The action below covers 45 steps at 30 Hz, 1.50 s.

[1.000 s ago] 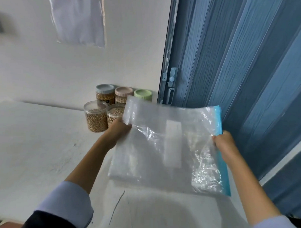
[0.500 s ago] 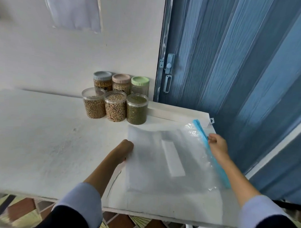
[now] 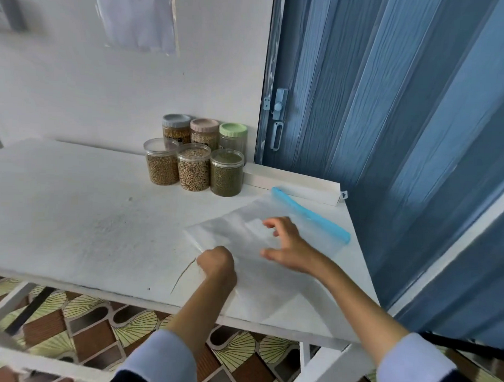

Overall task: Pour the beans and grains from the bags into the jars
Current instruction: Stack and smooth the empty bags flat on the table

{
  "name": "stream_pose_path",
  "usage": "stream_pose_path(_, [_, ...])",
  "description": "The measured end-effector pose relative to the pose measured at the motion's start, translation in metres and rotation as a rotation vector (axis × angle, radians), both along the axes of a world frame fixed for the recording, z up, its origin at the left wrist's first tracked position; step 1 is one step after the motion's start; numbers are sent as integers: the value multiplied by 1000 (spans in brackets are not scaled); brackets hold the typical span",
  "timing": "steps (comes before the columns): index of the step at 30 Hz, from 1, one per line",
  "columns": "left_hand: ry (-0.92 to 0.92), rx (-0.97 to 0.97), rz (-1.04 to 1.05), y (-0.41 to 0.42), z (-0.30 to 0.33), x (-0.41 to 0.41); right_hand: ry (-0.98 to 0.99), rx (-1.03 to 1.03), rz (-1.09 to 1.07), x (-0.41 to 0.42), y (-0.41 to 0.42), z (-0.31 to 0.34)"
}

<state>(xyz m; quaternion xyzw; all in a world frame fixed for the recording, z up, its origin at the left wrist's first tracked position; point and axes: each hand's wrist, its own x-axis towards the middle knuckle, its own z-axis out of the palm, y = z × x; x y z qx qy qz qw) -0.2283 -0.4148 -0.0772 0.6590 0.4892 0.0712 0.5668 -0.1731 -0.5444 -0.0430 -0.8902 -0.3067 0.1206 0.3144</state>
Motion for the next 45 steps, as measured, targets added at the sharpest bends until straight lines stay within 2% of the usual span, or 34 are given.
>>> stream_pose_path(1, [51,81,-29,-5,-2,-5,-48,-147,99,-12,3,2])
stream_pose_path(3, [-81,-155,85,-12,-8,0,-190,-348,204,-30,4,4])
stream_pose_path(4, [-85,-251,77,-16,-7,3,-240,-410,222,-36,3,2])
stream_pose_path(6, [-86,-333,36,-22,0,10,-298,-485,204,-46,2,-6])
stream_pose_path(8, [-258,-596,114,-29,10,4,-408,-507,126,-54,4,-16])
stream_pose_path(10, [-348,-665,149,-38,21,-6,-558,-517,28,-57,5,-21])
stream_pose_path(13, [-292,-725,-13,-45,30,-19,-586,-529,-56,-56,-2,-27])
stream_pose_path(16, [-134,-790,-249,-32,31,-28,-535,-522,-72,-56,-16,-32])
stream_pose_path(17, [-55,-725,-404,-26,31,-31,-519,-517,-65,-56,-21,-33])
stream_pose_path(18, [30,-566,-600,-21,29,-34,-503,-508,-60,-56,-25,-35])
stream_pose_path(20, [82,-153,-924,-18,30,-39,-478,-464,-61,-55,-35,-38])
stream_pose_path(22, [-87,326,-1121,-20,27,-41,-456,-436,-64,-56,-39,-43])
stream_pose_path(24, [-332,953,-1232,-21,14,-35,-432,-426,-67,-58,-41,-47])
stream_pose_path(25, [-390,1278,-1261,-19,2,-29,-429,-412,-75,-58,-42,-48])
stream_pose_path(26, [-410,1516,-1290,-18,-12,-24,-429,-387,-89,-58,-42,-50])
stream_pose_path(27, [-409,1664,-1302,-16,-23,-23,-427,-362,-105,-59,-43,-52])
stream_pose_path(28, [-413,1716,-1302,-14,-33,-21,-430,-343,-115,-59,-44,-54])
stream_pose_path(34, [-613,1735,-1299,13,-51,-12,-399,-311,-110,-60,-70,-67])
stream_pose_path(41, [-581,1646,-1349,41,-53,-17,-346,-280,-88,-58,-107,-68])
stream_pose_path(45, [-646,1583,-1314,56,-56,-18,-387,-198,-124,-61,-122,-79])
